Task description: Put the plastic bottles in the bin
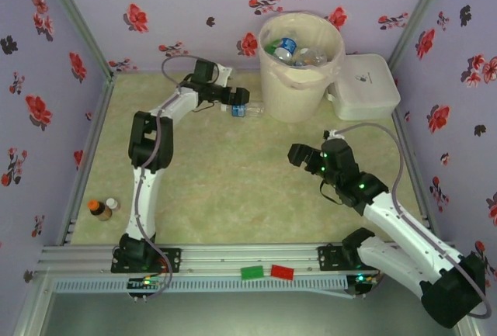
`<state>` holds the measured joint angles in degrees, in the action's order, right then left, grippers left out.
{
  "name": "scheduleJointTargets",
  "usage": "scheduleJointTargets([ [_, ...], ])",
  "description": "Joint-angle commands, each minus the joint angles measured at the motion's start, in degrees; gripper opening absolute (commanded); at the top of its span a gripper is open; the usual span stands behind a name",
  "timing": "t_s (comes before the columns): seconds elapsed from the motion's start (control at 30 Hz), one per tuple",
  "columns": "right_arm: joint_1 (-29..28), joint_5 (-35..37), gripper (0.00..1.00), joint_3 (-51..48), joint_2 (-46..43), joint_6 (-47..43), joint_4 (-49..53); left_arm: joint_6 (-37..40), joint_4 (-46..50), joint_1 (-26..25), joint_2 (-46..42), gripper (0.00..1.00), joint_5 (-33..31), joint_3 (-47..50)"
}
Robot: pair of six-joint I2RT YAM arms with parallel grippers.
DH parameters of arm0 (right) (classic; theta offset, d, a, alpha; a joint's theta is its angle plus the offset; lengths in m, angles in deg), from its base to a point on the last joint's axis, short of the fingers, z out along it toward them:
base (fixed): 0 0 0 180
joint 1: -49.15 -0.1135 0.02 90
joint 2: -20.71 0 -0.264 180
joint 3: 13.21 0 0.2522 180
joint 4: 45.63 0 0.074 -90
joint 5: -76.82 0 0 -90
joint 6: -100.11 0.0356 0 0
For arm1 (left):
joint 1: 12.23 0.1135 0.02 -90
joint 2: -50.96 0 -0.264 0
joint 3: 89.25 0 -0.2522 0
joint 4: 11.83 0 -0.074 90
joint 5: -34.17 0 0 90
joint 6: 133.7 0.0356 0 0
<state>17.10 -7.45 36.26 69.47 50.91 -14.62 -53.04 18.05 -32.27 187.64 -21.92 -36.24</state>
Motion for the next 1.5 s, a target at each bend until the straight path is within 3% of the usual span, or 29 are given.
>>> scheduleJointTargets([
  [0.0,-0.6,1.7,1.0,-1.2,-0.7,2.3,-2.6,4.2,4.1,-1.6,0.6,0.98,1.9,-2.4],
  [0.27,-0.6,2.6,1.0,-1.8,-2.7,2.2,-1.8,9.3,10.8,-3.6,-1.4,0.96,1.8,0.1],
  [0.57,-0.6,2.7,1.0,-4.6,-4.6,3.2,-3.9,6.6,5.0,-5.3,-14.1,0.95,-4.9,19.8],
  [0.8,-0.6,2.3,1.0,-5.4,-4.3,3.7,-5.5,4.2,3.6,-7.4,-19.5,0.95,-8.4,27.6],
  [1.27,-0.6,3.1,0.99,-5.9,-4.5,4.5,-5.2,5.1,6.4,-12.7,-15.3,0.92,-17.6,25.2],
  [1.47,-0.6,2.8,1.0,-6.4,-4.3,5.6,-5.5,6.1,8.4,-14.5,-12.4,0.78,-19.5,22.2],
])
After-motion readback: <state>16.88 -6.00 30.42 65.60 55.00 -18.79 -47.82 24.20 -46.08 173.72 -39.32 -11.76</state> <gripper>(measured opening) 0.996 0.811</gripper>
